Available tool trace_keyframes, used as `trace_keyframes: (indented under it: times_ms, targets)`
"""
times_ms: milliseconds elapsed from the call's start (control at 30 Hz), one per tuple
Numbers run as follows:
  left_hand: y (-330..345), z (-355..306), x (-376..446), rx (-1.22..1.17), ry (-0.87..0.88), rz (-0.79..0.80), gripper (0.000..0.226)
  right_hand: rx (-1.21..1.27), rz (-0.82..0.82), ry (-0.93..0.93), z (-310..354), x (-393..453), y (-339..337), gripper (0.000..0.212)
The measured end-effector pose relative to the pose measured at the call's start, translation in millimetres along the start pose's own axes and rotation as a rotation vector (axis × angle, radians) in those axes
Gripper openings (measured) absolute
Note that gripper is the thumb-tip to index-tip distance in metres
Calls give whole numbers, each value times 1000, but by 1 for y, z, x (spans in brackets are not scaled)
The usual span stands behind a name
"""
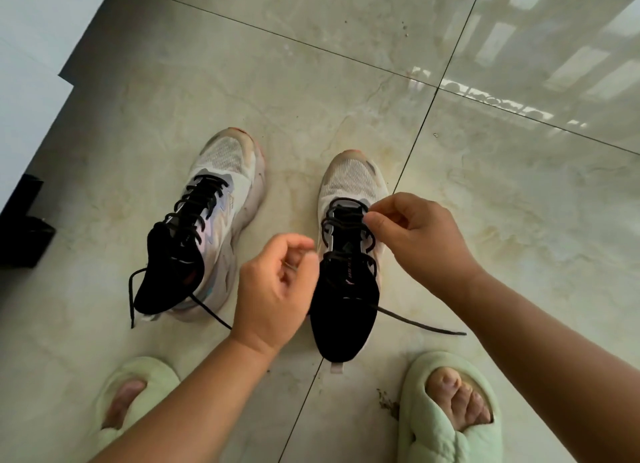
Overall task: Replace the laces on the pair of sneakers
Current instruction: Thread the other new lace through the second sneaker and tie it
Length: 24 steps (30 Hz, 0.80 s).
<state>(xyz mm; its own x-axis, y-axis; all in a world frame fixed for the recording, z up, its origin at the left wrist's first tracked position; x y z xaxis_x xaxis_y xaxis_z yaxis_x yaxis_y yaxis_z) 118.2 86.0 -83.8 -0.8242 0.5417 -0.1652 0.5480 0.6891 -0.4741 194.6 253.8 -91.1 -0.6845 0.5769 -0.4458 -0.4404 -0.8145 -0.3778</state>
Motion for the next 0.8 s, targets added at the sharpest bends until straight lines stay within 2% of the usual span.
trace_keyframes:
  times_ms: [100, 200, 267, 367, 533, 600, 700, 800]
  targets:
    - [4, 0, 29, 32, -157, -50, 16, -42, -12, 4, 1, 7, 5, 11]
    - [13, 0, 56, 12, -276, 54, 25, -16, -26, 37, 0, 13, 6, 12]
    - [16, -1, 65, 6, -308, 111, 22, 0, -23, 58, -1, 16, 6, 12]
    - [18, -4, 73, 80, -287, 145, 14, -61, 6, 42, 1, 20, 8, 9]
    - [22, -16, 80, 377, -147, 176, 26, -372, 45, -40, 5, 25, 15, 9]
    - [21, -17, 78, 416, -122, 199, 24, -342, 12, -51, 3, 24, 14, 11]
    - [18, -14, 75, 333, -157, 213, 12, -251, -5, -70, -1, 21, 13, 14]
    - [19, -15, 74, 381, -192, 217, 18, -225, -9, -89, 0, 20, 12, 11]
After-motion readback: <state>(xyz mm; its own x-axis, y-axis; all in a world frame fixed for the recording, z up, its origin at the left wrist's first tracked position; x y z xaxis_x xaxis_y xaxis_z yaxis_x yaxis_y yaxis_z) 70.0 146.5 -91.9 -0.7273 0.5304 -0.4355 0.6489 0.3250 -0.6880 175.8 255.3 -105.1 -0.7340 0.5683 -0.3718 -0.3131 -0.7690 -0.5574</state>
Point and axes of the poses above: each hand's wrist, its own x-axis towards the middle knuckle, its own y-axis out of the palm, z = x × y, the point moved 3 cm from there along x, towards the middle knuckle, and after that the axes turned 1 degree about y, right-handed, at the moved point
